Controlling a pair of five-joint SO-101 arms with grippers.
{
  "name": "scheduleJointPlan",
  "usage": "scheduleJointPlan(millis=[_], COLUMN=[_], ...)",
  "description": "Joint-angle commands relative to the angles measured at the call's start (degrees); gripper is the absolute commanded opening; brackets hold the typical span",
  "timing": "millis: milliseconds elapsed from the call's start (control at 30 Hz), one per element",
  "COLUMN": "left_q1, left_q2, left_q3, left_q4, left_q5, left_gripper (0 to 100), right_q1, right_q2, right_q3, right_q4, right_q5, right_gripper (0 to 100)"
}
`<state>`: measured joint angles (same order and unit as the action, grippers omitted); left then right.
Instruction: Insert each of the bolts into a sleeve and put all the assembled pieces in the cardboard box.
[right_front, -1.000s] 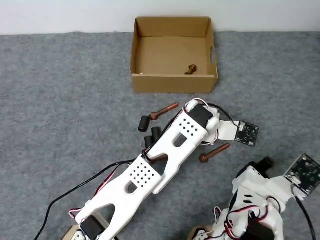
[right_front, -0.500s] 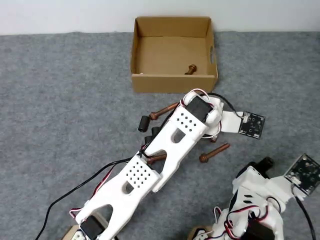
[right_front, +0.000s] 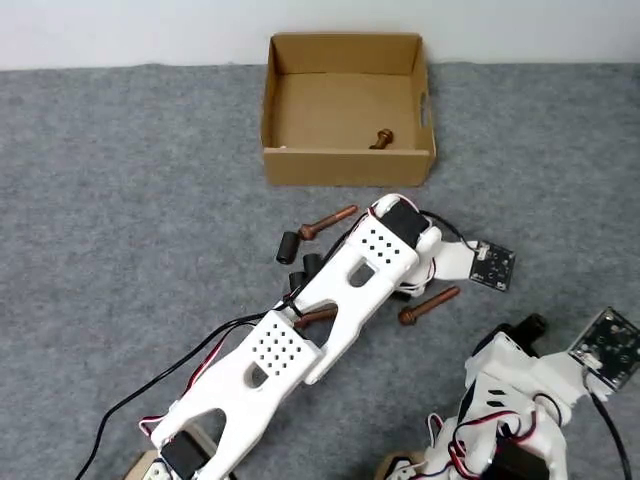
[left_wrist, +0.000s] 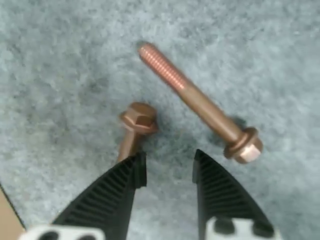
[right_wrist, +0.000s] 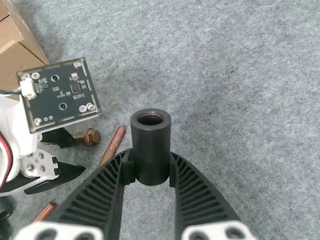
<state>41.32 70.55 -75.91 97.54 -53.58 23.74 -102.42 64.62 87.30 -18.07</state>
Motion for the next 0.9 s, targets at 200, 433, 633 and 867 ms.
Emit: scheduleJointPlan(millis=[200,433,633,867], left_q1=[-0.53,-0.35,0.26,1.41], left_q2=[-4.04,-0.18,0.70,0.88], left_q3=[-0.22,0.13,0.04,0.31], left_q4=[-6.24,-9.05,-4.66,2.90], left_q5=[-0.53,-0.79,-4.40,-11.52], left_gripper=[16,16,16,7], right_q1=[0.48,0.57,0.57,0.57], right_q2=[-0.22,-0.22,-0.22,-0.22], right_q3=[-0.26,-0.18,-0.18,-0.18], right_q4=[-1.27,-1.27,-1.27,-1.27], right_q5=[0.44,0.44,0.44,0.44], right_gripper=[0.8,0.8,0.8,0.8])
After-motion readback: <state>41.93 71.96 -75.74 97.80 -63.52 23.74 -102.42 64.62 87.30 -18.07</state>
